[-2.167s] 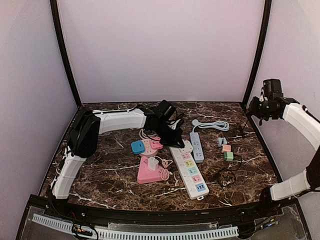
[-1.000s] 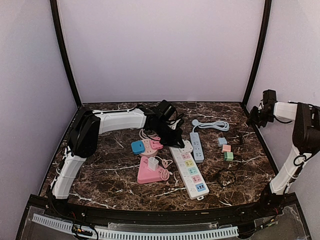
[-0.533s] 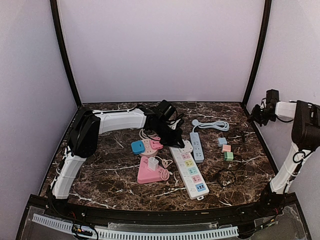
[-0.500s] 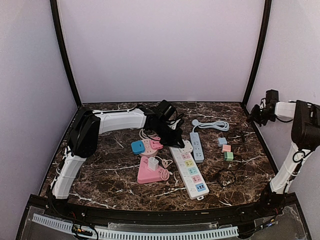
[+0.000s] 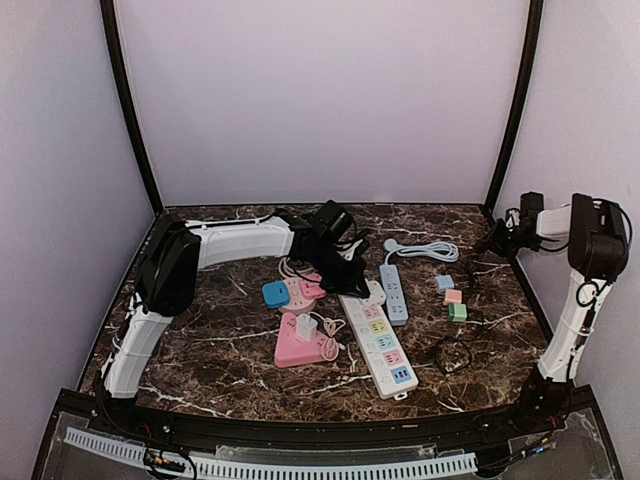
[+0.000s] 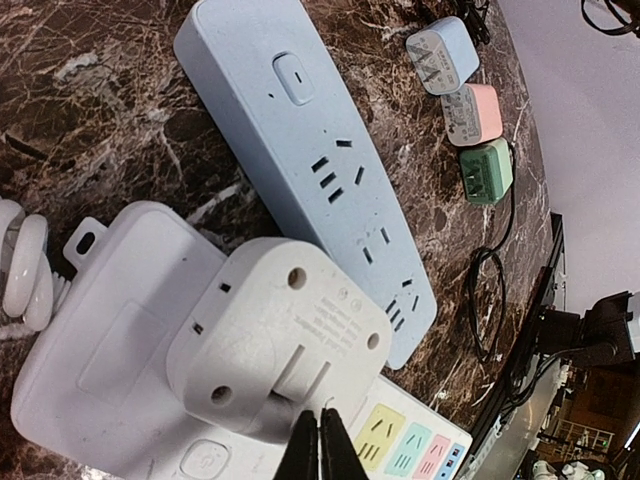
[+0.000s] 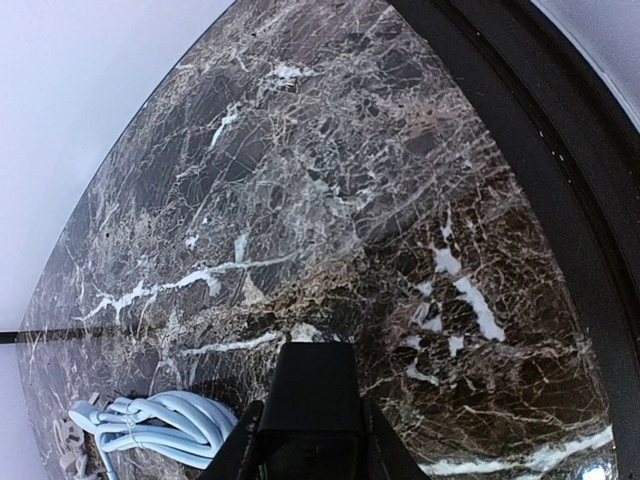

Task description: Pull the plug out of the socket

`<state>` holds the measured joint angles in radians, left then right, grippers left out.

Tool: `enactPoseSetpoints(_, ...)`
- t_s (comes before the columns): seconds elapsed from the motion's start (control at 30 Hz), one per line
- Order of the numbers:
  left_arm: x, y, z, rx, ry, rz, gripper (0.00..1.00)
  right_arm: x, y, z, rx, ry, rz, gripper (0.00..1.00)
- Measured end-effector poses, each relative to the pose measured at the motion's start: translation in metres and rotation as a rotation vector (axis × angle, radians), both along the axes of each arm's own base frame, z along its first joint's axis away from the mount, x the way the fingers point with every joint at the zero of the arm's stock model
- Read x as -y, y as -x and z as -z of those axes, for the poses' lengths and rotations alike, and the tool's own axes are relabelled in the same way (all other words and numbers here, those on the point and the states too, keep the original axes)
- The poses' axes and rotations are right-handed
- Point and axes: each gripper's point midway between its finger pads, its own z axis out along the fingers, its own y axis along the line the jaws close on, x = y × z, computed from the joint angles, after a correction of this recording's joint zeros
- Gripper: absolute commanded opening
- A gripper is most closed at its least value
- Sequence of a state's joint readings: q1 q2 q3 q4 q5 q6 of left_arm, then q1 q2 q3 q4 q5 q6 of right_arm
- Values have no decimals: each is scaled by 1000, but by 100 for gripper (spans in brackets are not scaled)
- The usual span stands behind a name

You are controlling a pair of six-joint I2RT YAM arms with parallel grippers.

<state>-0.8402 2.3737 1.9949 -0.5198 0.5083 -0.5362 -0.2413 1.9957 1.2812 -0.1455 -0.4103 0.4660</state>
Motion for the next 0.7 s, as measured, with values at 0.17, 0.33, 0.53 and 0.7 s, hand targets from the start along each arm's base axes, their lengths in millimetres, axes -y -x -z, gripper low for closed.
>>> enactPoseSetpoints(0.17, 0, 1, 0, -3, -3, 1, 3, 1, -2, -2, 4, 4, 4, 45)
enactPoseSetpoints(0.33, 0, 1, 0, -4, -3, 2, 3, 4, 0, 1, -15, 22, 11, 51)
enactPoseSetpoints(0.53, 0, 1, 0, -4, -5, 2, 3, 9, 8, 8, -57, 58, 20, 57)
enactPoseSetpoints(0.7, 0, 0, -3, 0, -7, 0, 3, 13, 15, 5, -75, 88, 26, 58)
